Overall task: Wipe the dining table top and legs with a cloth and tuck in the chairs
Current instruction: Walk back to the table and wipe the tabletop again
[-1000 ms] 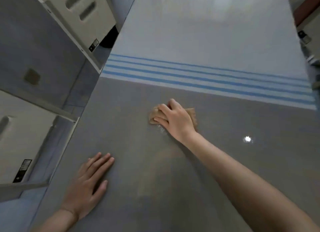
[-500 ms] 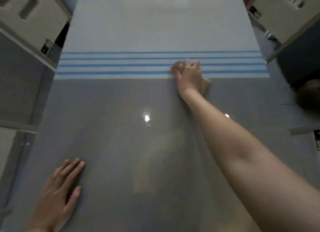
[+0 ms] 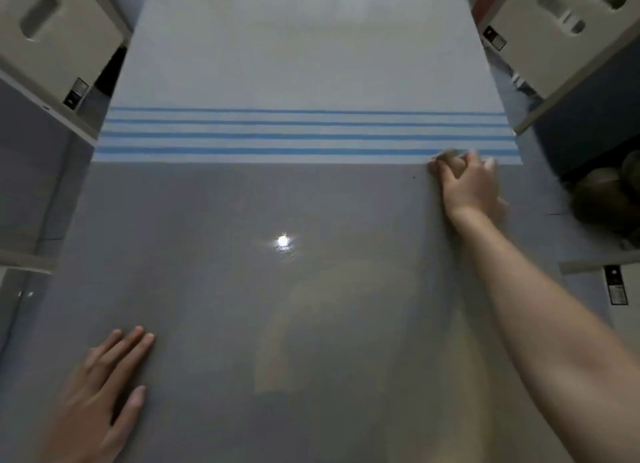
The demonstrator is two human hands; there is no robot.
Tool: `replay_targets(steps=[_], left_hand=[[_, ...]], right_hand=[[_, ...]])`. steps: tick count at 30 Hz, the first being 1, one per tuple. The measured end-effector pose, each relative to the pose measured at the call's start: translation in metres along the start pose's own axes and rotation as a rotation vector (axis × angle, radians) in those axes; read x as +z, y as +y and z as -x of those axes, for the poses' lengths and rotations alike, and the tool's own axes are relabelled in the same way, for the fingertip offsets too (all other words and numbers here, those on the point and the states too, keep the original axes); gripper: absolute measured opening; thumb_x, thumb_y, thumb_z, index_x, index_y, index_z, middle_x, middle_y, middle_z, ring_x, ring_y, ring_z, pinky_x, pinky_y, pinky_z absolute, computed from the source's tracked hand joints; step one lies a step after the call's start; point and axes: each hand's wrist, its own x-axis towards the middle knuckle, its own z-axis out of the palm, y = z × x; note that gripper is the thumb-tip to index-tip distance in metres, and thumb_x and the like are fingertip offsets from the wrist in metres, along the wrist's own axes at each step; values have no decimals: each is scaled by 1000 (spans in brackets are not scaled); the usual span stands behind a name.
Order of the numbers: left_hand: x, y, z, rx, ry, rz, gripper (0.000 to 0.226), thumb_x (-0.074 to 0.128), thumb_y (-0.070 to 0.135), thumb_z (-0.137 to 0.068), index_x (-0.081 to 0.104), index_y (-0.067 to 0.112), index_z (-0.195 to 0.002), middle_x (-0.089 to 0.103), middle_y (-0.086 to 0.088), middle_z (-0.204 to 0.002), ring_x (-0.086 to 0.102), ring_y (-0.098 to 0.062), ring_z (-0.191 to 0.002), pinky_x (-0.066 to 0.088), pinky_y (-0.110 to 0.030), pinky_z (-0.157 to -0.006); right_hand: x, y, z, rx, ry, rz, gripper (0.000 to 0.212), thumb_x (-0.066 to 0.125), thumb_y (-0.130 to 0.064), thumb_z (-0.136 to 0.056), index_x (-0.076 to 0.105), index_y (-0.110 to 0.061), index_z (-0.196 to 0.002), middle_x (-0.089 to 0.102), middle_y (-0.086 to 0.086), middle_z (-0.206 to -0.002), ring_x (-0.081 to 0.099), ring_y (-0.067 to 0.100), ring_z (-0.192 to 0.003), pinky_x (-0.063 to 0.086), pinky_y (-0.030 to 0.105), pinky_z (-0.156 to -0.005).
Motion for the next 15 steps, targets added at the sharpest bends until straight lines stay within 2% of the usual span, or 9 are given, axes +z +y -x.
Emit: replay_targets(steps=[2,5,7,9,10,12,13,15], left_hand=[[-1,4,-1,-4,2,-2,71,24,57,-92,39,13,-144,33,3,-153,25,-22,-144,22,-49,-115],[-4,7,0,-14,-8,-4,71,24,58,-92,42,11,-143,32,4,-153,26,-22,-143,21,-45,-115],[-4,9,-1,-16,-18,-6,72,23,58,-92,42,10,-142,31,4,-154,25,-21,-144,18,-42,-116],[-7,11,-2,-10,-20,5,71,22,57,-93,43,11,-142,33,2,-153,25,-20,-144,14,-35,-118],[-9,13,-3,-3,-8,10,69,22,57,-93,43,12,-142,36,1,-152,25,-20,-144,13,-33,-118],[-9,17,-1,3,8,11,62,27,51,-95,44,14,-141,39,0,-150,24,-18,-144,12,-33,-119],[-9,17,1,16,20,14,58,32,47,-94,44,15,-141,40,0,-149,24,-18,-144,13,-35,-119],[-9,16,2,27,49,8,56,42,36,-89,43,19,-142,40,1,-149,25,-17,-144,16,-37,-119]], right_hand=[[9,-24,10,-36,-29,6,40,56,-47,-89,57,-14,-110,50,17,-119,52,36,-109,40,39,-91],[16,-59,82,-442,-204,-3,38,47,-54,-87,58,-20,-99,53,8,-104,54,27,-94,48,41,-76],[8,-58,119,-720,-328,-87,39,51,-50,-89,61,-15,-100,51,8,-92,52,26,-82,47,36,-68],[-2,-48,115,-896,-328,-96,33,59,-47,-89,63,-16,-100,52,7,-89,55,26,-77,40,28,-62],[1,-42,99,-886,-274,-43,31,61,-47,-89,62,-17,-97,54,8,-91,58,28,-79,34,26,-61],[11,-44,58,-639,-111,37,35,59,-49,-90,61,-16,-102,55,15,-106,58,34,-95,38,30,-69],[19,-49,35,-468,-39,64,41,55,-50,-90,59,-15,-109,52,19,-116,55,37,-105,43,36,-80],[38,-87,9,-158,17,96,50,50,-50,-90,53,-14,-125,42,23,-135,46,41,-122,39,46,-100]])
